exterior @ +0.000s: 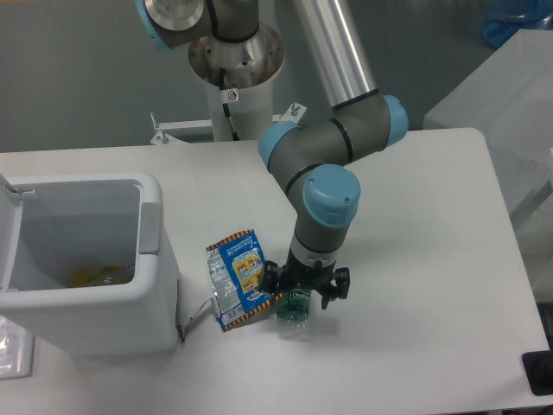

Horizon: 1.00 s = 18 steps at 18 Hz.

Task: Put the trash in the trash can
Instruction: 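Lower the gripper around the green-labelled water bottle, then close the gripper on the water bottle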

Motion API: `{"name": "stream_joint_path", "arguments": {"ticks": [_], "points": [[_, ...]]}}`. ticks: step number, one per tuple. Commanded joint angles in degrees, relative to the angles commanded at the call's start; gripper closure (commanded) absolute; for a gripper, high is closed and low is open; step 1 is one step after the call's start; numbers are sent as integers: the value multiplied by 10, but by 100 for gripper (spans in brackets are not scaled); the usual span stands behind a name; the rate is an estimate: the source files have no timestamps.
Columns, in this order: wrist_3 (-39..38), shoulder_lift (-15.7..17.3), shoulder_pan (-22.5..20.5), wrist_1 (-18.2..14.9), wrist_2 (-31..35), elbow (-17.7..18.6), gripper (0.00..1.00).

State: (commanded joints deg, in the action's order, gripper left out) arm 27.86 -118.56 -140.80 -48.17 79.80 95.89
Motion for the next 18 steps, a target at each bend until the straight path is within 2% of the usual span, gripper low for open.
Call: {"name": "stream_joint_path", "arguments": {"ticks": [8,18], "points": [[-5,-40,11,10,5,-20,0],[-6,-59,18,33,20,-19,0]]}}
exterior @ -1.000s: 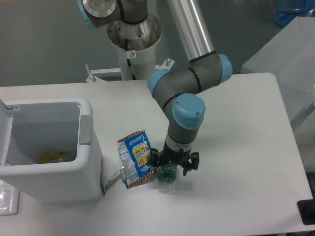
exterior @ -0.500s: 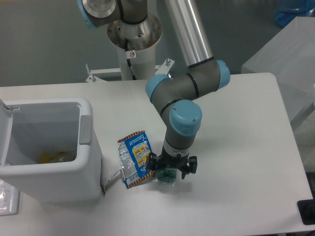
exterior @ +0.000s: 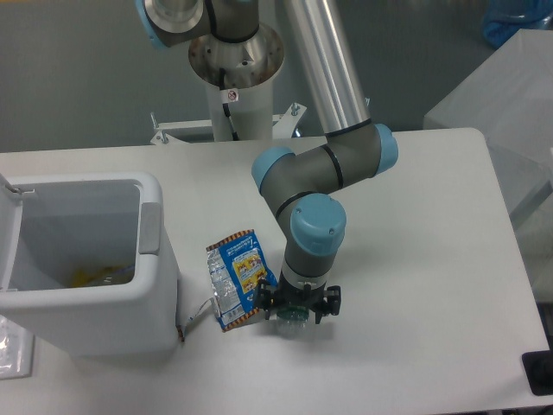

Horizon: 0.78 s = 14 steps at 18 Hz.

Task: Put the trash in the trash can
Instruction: 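Close the gripper on the water bottle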

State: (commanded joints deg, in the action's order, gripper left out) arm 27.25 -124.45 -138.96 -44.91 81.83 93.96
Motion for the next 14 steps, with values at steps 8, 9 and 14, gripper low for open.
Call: {"name": "stream_joint_path", "arguments": {"ticks": [8,9,14], "points": [[0,-6,4,2,1,-1,0],[0,-7,4,2,4,-2,0],[0,-9,4,2,12,-3,4]]}}
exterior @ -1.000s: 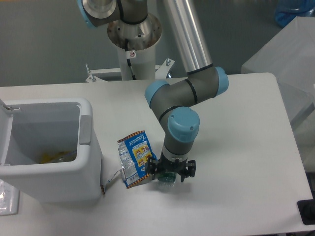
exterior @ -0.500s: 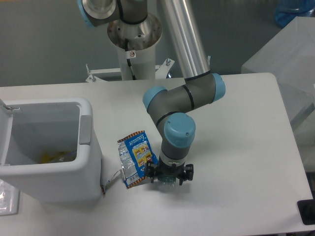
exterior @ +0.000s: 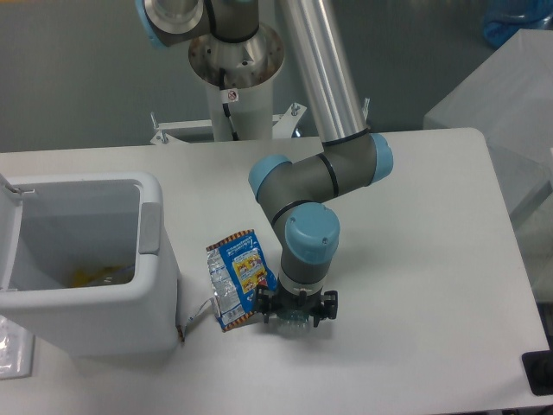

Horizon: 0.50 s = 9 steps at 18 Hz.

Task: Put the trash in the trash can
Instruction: 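Close the gripper on the water bottle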

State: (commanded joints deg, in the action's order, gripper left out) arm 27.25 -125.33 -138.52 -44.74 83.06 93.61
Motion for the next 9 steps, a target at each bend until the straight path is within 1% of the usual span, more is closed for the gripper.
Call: {"name": "stream_joint_path", "arguments": {"ticks": [1,3,8,9], "points": [[0,0,0,0,0,0,4],[0,1,0,0,0,0,10],[0,0,0,0,1,-1,16],[0,-1,0,0,3,-3,18]]}}
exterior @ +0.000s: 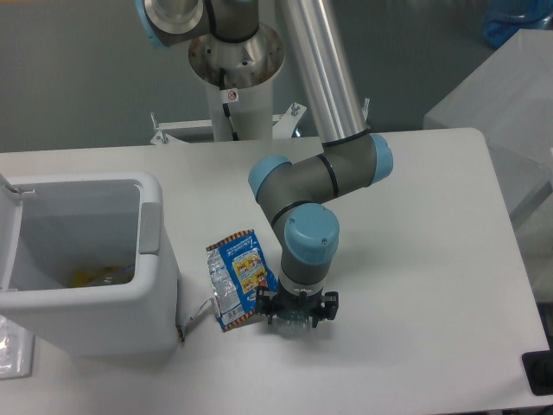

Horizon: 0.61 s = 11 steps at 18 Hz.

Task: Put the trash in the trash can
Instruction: 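Close the gripper on the water bottle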

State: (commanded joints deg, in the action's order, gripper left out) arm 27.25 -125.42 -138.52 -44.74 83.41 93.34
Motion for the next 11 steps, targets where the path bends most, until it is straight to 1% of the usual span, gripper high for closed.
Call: {"name": "stream_joint_path", "arguments": {"ticks": [2,6,8,10,11], "points": [[0,-1,1,0,7,-1,22],[2,0,1,0,7,-2,23],[1,0,1,0,7,-2,27],[1,1,1,0,7,-2,27],[0,2,2,0,7,-3,29]]}}
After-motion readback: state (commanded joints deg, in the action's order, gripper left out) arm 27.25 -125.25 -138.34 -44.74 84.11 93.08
